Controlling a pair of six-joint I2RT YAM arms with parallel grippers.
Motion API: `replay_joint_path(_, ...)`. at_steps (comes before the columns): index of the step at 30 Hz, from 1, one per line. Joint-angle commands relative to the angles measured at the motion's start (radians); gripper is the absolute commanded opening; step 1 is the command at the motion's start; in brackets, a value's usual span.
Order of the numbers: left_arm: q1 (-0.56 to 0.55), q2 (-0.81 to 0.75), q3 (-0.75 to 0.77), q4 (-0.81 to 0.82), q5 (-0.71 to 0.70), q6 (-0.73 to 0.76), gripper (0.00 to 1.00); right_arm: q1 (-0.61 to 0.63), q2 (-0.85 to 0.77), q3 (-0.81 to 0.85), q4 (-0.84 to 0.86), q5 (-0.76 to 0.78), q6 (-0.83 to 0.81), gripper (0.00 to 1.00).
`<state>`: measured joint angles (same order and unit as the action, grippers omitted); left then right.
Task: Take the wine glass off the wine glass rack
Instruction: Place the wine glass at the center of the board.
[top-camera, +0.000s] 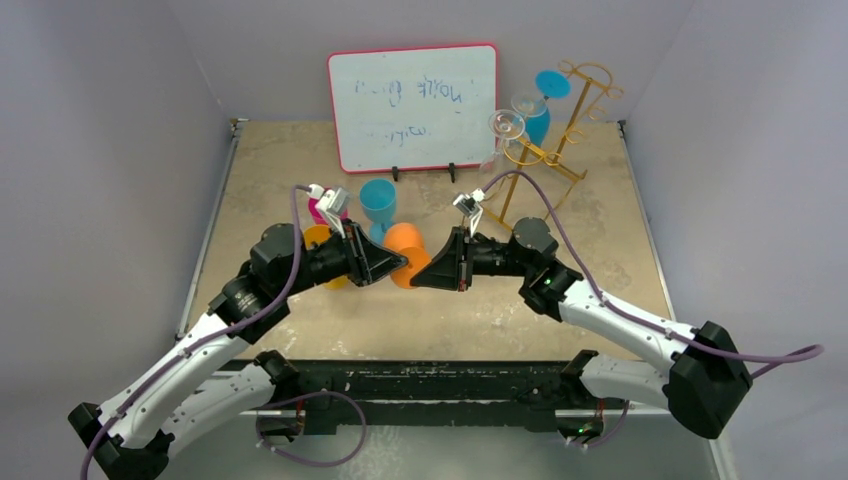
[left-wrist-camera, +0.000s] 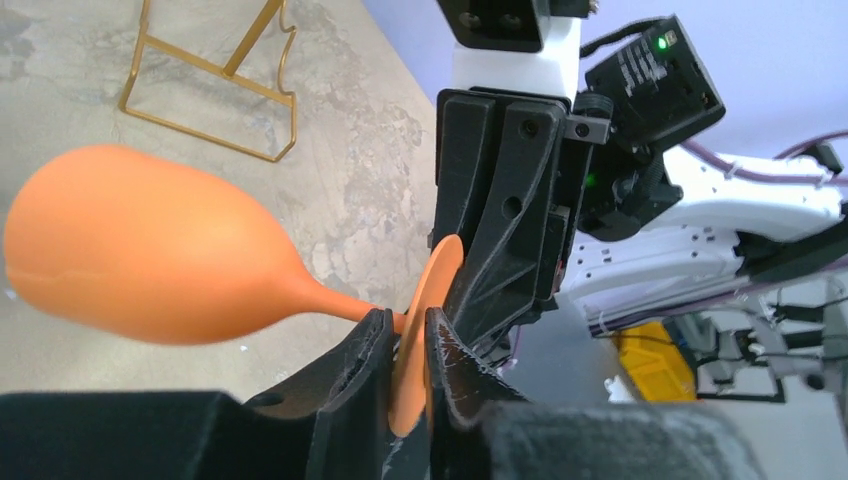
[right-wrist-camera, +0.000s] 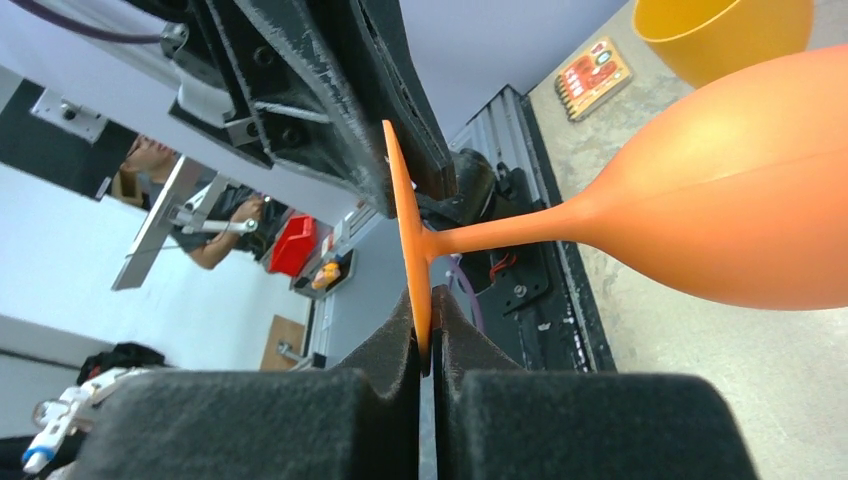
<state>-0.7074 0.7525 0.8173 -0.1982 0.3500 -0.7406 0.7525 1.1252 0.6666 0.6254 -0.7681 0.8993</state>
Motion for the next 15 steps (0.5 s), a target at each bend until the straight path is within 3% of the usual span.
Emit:
replay_joint_path(1, -0.003, -0.036, 0.029, 0.045, -0.095, -0.036, 0.26, 0.005, -0.038, 0.047, -0.02, 0.081, -0.066, 0.0)
replay_joint_path(4, -0.003, -0.068, 0.02, 0.064, -0.134, -0.046, 0.47, 0.007, -0.056, 0.049, -0.042, 0.1, -0.092, 0.0)
replay_joint_path(6, -0.003, -0.07, 0.033, 0.024, -0.16, -0.034, 0.55, 0.008, -0.063, 0.06, -0.072, 0.108, -0.117, 0.0)
replay_joint_path(9, -0.003, -0.101, 0.057, -0.067, -0.28, -0.021, 0.56, 0.012, -0.069, 0.086, -0.152, 0.152, -0.178, 0.0)
replay_joint_path(15, -0.001, -0.241, 0.062, -0.199, -0.655, -0.05, 0.62, 0.079, -0.123, 0.086, -0.205, 0.266, -0.357, 0.0)
